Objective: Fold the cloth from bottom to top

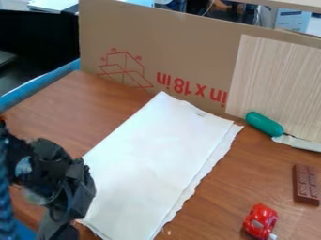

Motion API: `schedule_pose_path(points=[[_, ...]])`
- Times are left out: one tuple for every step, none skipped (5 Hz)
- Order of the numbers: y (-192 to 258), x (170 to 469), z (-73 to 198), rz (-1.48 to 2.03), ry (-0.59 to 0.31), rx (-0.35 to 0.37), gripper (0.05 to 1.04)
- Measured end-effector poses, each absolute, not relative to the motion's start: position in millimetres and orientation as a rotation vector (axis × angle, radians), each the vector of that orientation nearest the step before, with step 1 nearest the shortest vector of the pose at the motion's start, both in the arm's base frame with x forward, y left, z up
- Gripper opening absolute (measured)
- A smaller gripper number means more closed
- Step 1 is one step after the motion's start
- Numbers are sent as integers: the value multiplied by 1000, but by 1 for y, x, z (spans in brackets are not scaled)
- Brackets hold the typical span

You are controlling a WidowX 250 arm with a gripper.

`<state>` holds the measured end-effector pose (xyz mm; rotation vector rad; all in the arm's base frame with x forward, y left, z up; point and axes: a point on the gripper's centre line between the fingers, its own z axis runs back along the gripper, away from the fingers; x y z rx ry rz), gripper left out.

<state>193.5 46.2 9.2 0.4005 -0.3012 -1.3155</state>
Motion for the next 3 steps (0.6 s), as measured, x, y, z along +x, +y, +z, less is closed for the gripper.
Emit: schedule_pose_path(points=[[44, 198, 9, -1308, -306, 408, 998], [40, 202, 9, -1300, -313, 412, 998], [38, 207, 8, -1291, -311, 424, 998]])
